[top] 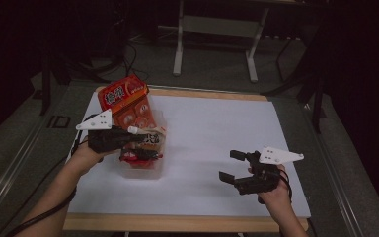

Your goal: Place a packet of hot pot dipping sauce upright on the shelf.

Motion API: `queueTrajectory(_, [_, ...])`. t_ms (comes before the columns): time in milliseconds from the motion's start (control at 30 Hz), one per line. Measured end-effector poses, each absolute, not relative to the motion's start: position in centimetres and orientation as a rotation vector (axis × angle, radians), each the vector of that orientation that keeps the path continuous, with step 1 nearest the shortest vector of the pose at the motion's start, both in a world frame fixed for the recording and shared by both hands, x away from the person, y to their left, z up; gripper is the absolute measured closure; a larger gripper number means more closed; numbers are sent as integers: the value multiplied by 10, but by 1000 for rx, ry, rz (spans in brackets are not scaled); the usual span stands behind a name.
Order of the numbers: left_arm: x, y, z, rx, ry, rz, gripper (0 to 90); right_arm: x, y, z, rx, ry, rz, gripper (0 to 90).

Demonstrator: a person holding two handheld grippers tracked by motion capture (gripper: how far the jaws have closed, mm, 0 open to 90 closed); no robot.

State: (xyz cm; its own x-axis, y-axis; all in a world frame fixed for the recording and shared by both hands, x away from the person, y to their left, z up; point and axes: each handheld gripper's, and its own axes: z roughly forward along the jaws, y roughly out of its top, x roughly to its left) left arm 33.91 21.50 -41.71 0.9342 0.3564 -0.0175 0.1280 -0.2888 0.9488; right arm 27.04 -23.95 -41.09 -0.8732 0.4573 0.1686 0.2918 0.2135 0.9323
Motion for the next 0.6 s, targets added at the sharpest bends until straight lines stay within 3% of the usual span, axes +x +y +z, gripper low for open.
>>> queueTrajectory(600, [342, 217, -421, 1856, 373, 227, 891, 272, -239, -413, 738, 2347, 1737, 146])
